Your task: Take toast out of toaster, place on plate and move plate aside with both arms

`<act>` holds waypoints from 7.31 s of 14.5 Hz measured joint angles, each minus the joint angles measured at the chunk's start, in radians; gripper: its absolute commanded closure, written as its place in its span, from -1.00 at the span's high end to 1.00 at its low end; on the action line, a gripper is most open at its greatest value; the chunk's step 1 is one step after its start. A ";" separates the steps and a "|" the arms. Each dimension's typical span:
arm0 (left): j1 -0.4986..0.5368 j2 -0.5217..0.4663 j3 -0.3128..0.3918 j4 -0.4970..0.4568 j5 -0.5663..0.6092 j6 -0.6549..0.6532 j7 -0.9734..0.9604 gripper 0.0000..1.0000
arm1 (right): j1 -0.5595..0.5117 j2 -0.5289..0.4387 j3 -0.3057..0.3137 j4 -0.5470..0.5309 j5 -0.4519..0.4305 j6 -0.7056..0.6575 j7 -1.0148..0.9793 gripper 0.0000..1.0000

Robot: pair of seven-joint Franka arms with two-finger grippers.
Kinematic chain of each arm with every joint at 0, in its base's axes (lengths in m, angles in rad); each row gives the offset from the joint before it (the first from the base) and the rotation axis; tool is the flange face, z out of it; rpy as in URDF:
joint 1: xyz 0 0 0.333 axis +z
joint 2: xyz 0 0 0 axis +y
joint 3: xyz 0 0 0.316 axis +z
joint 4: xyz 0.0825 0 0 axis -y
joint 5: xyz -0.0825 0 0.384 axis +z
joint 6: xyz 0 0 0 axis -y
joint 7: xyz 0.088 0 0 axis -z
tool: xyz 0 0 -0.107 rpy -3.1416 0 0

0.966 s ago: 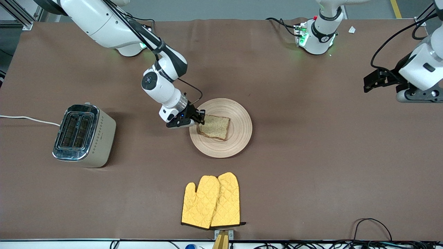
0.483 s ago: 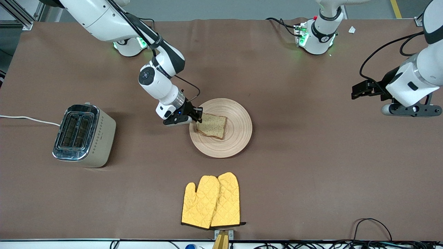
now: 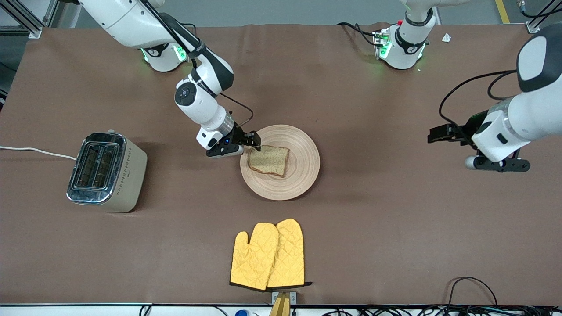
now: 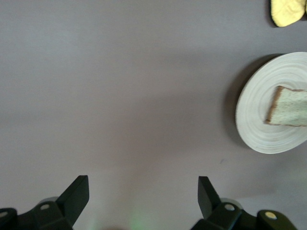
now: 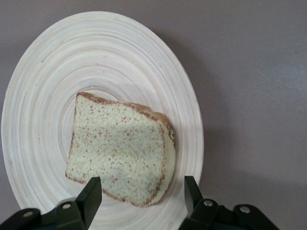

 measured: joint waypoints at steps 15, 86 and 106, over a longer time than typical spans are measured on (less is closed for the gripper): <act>-0.010 0.467 -0.261 -0.175 -0.484 0.684 0.360 0.60 | -0.095 -0.478 -0.259 0.030 0.035 -0.398 -0.044 1.00; 0.764 0.464 -0.461 0.176 -0.263 0.083 0.385 1.00 | -0.122 -0.368 -0.571 0.761 -0.117 -1.386 -0.463 1.00; 0.131 -0.120 -0.175 0.166 0.234 -0.134 -0.032 1.00 | -0.121 -0.364 -0.570 0.757 -0.116 -1.354 -0.463 1.00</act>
